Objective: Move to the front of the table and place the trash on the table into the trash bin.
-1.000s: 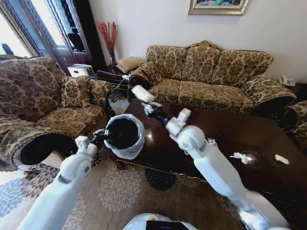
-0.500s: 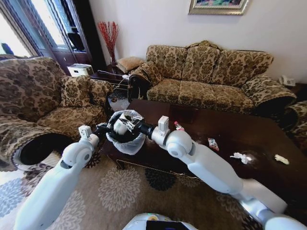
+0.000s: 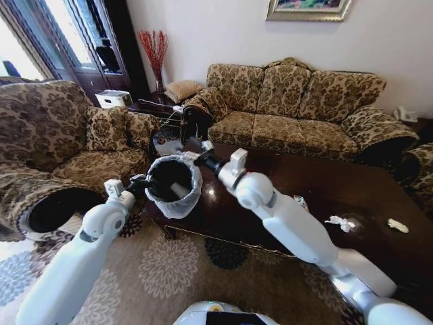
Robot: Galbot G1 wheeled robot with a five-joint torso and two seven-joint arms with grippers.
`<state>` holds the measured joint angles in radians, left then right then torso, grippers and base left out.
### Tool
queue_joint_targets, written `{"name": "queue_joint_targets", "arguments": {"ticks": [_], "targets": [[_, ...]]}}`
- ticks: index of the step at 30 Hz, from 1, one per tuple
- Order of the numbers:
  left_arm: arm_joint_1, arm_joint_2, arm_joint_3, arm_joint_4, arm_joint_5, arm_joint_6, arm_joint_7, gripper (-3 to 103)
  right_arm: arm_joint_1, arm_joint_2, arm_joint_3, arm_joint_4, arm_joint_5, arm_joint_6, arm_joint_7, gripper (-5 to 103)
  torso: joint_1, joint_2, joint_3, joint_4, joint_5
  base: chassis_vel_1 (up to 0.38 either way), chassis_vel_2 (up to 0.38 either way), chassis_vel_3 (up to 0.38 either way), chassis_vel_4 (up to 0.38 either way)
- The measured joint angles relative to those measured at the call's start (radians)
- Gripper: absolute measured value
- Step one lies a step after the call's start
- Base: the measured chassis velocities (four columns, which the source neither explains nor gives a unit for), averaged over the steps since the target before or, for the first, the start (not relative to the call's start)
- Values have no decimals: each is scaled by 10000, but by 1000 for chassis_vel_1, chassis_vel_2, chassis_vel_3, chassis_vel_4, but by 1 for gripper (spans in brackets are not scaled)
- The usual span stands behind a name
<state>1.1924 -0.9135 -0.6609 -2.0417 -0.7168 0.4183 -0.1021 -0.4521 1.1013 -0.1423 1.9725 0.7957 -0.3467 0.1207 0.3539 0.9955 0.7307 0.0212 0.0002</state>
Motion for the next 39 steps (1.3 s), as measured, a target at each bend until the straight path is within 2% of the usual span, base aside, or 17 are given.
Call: {"name": "queue_joint_targets", "arguments": {"ticks": [1,4,8,10,14,15,18,24,26,30,33,38,39], "targets": [[0,0,0,0,0,0,0,3,0,0,0,0,0,0,0,88,0,0,0,0,0,0,0,0,0],[214,-174,-132,-139,146,-27,34,3,-1145,-594,1424,0,-335,43,-43,99,0,1,-1,0,0,0,0,0,0],[314,-273,-150,-198,305,-33,37,3,-2460,-1062,2639,-31,-676,153,-198,100,-1,1,-1,-1,1,0,0,0,0],[370,-350,-172,-261,454,-54,38,3,-4114,-1302,3578,-302,-1157,598,-144,100,-1,1,-1,-7,4,0,0,0,0],[651,-431,-408,-437,556,-91,48,3,-4872,-1160,3845,-831,-1464,987,218,100,-2,1,-1,-12,-3,0,0,0,0],[872,-500,-589,-558,669,-154,26,3,-5161,-864,3895,-1251,-1495,1091,453,100,-2,1,-1,4,4,-54,-44,-51,-29],[956,-582,-613,-601,778,-193,-38,3,-5508,-472,3949,-1607,-1568,1211,764,100,-2,1,-1,10,-1,-26,-29,-34,-13],[1001,-743,-488,-732,888,-202,-48,3,-5922,659,3846,-3237,-2176,1570,993,100,-1,1,0,-4,0,-33,-33,-40,-38],[1013,-747,-489,-755,888,-202,-49,3,-5921,759,3833,-3410,-2241,1597,943,100,-1,1,0,-3,-1,-87,-73,-101,-93],[1122,-758,-585,-862,889,-255,-42,3,-5825,1157,3660,-4153,-2633,1505,12,100,-1,1,0,0,-3,-97,-96,-106,-93],[1146,-791,-597,-874,889,-295,-37,3,-5773,1189,3586,-4290,-2802,1446,-356,100,-1,1,0,3,-3,-104,-106,-99,-101],[1169,-925,-595,-879,898,-381,45,3,-5706,1186,3352,-4365,-3318,1406,-921,100,0,1,0,-7,-4,-119,-108,-127,-129],[1166,-981,-577,-880,897,-408,69,3,-5662,1160,3248,-4390,-3600,1396,-1224,100,0,1,0,-8,-3,-85,-90,-96,-51]]}}
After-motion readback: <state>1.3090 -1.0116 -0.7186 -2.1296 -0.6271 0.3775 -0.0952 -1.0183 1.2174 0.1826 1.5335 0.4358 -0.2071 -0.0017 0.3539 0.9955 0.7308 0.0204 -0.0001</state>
